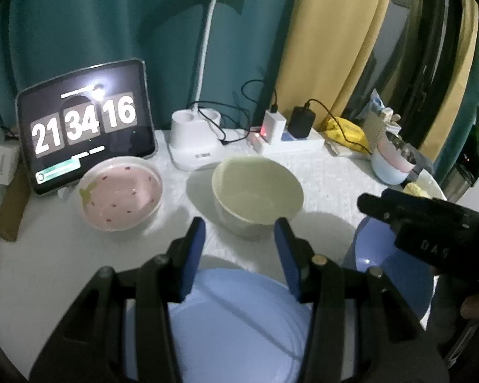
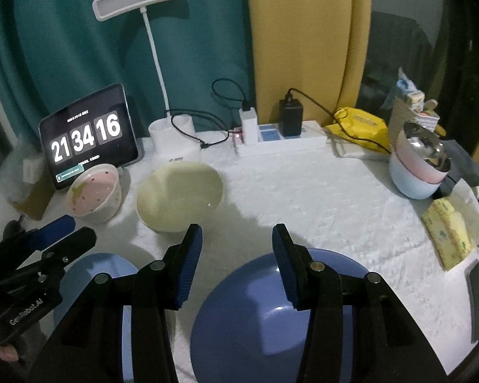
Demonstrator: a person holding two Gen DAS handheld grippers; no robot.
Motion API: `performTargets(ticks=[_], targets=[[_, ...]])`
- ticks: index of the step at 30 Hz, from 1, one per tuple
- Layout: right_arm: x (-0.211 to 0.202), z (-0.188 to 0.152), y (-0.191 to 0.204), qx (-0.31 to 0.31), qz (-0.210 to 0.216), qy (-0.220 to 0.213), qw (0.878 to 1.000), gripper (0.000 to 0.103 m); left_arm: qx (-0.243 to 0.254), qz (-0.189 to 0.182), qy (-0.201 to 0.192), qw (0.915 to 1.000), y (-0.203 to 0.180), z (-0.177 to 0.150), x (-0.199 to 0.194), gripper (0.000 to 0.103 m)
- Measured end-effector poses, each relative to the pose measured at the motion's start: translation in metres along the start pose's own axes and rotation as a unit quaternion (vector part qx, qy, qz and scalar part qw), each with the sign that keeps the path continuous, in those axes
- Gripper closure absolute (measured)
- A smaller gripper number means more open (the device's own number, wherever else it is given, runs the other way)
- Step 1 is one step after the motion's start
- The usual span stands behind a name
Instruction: Organize plates and bowls
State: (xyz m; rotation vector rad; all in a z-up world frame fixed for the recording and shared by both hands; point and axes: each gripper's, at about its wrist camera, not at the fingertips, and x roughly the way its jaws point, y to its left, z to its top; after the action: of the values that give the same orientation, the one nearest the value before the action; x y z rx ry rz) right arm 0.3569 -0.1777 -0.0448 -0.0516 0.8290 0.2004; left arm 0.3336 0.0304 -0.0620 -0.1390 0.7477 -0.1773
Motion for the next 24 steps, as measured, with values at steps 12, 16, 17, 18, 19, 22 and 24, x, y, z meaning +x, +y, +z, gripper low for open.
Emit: performTargets(ticks=[12, 16, 17, 18, 19, 22, 24], targets=[[0.059, 0.034, 0.013, 0.004, 0.035, 0.074, 0.997, 0.055, -0.020, -0.006, 0.055, 0.9982, 0.012, 0.026, 0.051, 0.056], [0.080, 0.039, 0.015, 0.013, 0.033, 0.087, 0.996, 0.055, -0.032, -0.002, 0.074, 0.9968, 0.019, 0.028, 0.069, 0.056], [0.084, 0.040, 0.015, 0.014, 0.034, 0.089, 0.995, 0.055, -0.033, -0.001, 0.077, 0.9965, 0.020, 0.028, 0.073, 0.056], [0.087, 0.042, 0.014, 0.017, 0.036, 0.091, 0.995, 0.055, -0.033, -0.001, 0.080, 0.9962, 0.020, 0.028, 0.076, 0.056], [0.092, 0.042, 0.013, 0.020, 0.037, 0.095, 0.995, 0.055, -0.034, -0.001, 0.085, 0.9958, 0.021, 0.028, 0.081, 0.056], [0.107, 0.042, 0.009, 0.035, 0.038, 0.111, 0.993, 0.055, -0.041, -0.004, 0.102, 0.9940, 0.023, 0.028, 0.095, 0.056], [0.117, 0.041, 0.006, 0.043, 0.033, 0.124, 0.991, 0.055, -0.046, -0.009, 0.113, 0.9924, 0.024, 0.028, 0.104, 0.056]])
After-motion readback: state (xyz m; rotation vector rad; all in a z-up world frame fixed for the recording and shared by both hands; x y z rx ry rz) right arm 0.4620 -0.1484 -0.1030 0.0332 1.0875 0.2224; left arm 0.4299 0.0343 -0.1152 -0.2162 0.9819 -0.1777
